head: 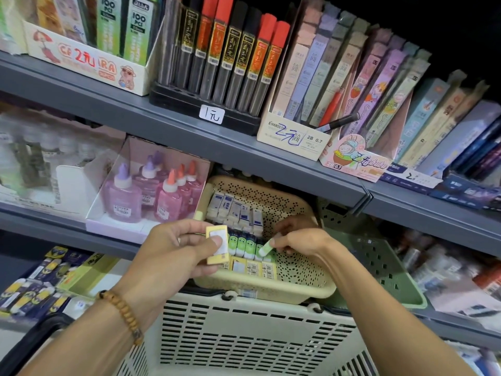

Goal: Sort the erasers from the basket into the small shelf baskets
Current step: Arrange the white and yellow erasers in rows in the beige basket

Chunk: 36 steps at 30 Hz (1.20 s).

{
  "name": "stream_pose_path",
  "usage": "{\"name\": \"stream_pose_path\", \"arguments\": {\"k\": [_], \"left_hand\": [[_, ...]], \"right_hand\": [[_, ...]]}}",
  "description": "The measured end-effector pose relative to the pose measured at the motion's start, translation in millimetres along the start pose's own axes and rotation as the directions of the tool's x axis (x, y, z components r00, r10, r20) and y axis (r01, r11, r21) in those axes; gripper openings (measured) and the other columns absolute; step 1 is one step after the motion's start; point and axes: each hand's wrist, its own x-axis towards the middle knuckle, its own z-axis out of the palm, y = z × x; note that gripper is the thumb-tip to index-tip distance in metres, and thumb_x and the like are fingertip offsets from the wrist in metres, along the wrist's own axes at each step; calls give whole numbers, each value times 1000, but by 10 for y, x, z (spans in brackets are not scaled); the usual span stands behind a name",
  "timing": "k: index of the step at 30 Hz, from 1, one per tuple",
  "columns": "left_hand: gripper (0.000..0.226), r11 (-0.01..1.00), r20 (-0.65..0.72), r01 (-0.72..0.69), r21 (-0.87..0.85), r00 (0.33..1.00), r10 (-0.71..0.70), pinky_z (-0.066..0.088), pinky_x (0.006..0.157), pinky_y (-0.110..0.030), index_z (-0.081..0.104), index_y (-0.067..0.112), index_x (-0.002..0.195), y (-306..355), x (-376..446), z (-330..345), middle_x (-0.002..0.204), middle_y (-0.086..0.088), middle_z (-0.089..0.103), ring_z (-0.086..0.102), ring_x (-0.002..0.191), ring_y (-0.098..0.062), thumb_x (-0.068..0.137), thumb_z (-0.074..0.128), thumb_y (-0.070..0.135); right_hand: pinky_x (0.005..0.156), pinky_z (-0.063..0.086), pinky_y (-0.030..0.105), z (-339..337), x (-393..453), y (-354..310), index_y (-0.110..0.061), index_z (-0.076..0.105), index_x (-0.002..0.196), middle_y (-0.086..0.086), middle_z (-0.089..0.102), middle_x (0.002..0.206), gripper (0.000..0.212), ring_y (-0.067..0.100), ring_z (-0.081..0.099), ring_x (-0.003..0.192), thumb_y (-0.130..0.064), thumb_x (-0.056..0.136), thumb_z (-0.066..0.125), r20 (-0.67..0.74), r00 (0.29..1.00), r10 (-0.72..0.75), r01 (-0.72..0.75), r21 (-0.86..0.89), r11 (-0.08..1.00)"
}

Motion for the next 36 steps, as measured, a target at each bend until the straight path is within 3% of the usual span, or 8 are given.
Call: {"name": "stream_pose_path", "arguments": {"k": [5, 8, 13, 17, 21, 24, 30, 36], "left_hand": [[13, 999, -21, 0, -33, 1000, -1, 60, 60, -25, 69, 9, 92, 14, -15, -13, 72, -4, 74, 74, 74, -19, 83, 67, -1], [16, 999, -25, -9, -35, 1000, 8, 60, 61, -26, 68, 10, 95, 24, -16, -24, 72, -6, 74, 74, 75, -21, 84, 66, -2], [19, 999, -70, -16, -47, 997, 13, 58, 57, -22, 68, 7, 97, 22, -5, -7, 77, -8, 75, 74, 72, -19, 80, 72, 2], [15, 999, -130, -18, -29, 991, 14, 57, 56, -20, 70, 5, 89, 16, 23, 5, 75, -9, 75, 73, 69, -18, 76, 76, 4], [14, 1000, -95, -25, -7, 995, 24, 58, 58, -21, 72, 6, 86, 14, 4, 1, 78, -11, 75, 74, 72, -19, 74, 77, 9], [3, 998, -130, -38, 53, 991, 45, 57, 59, -20, 74, 11, 81, -7, 1, -24, 77, -10, 75, 74, 74, -20, 79, 74, 8], [17, 965, -276, -125, 229, 943, 187, 52, 55, -16, 71, 21, 80, -66, -31, -200, 74, -3, 73, 72, 70, -13, 88, 64, 7], [16, 928, -270, -157, 338, 928, 255, 53, 65, -27, 70, 24, 78, -113, -154, -260, 70, 9, 70, 70, 71, -11, 87, 65, 11]], "right_hand": [[66, 59, 20, 195, 72, -49, -8, 73, 104, 7, 73, 83, 26, 14, 68, 70, -4, 80, 78, 14, 1000, 15, -15, -4, 1000], [76, 61, 32, 273, 67, -50, -8, 72, 105, 12, 74, 93, 26, 20, 71, 77, -3, 79, 78, -9, 1000, 8, -8, -6, 1000], [66, 57, 25, 238, -142, -184, -25, 69, 89, -2, 72, 84, 8, 7, 65, 64, -16, 89, 69, -109, 978, -180, 176, -43, 983], [61, 54, 25, 257, -495, -450, -23, 72, 98, 0, 75, 86, 11, 8, 65, 67, -29, 94, 64, 67, 930, -362, 335, 251, 908], [53, 51, 21, 442, -668, -643, -14, 72, 93, 4, 68, 74, 7, 10, 61, 60, -10, 91, 67, 229, 852, -471, 373, 366, 853], [53, 50, 20, 474, -612, -649, -9, 71, 93, 6, 67, 73, 8, 10, 58, 57, -3, 91, 65, 210, 882, -422, 326, 373, 868], [59, 54, 20, 531, -429, -558, -7, 69, 86, 8, 67, 77, 11, 7, 59, 53, -2, 92, 63, 184, 966, -182, 130, 264, 956], [49, 49, 15, 818, -406, -639, -18, 71, 79, -14, 62, 57, 20, 1, 60, 46, -15, 95, 60, 174, 953, -249, 241, 64, 968]]}}
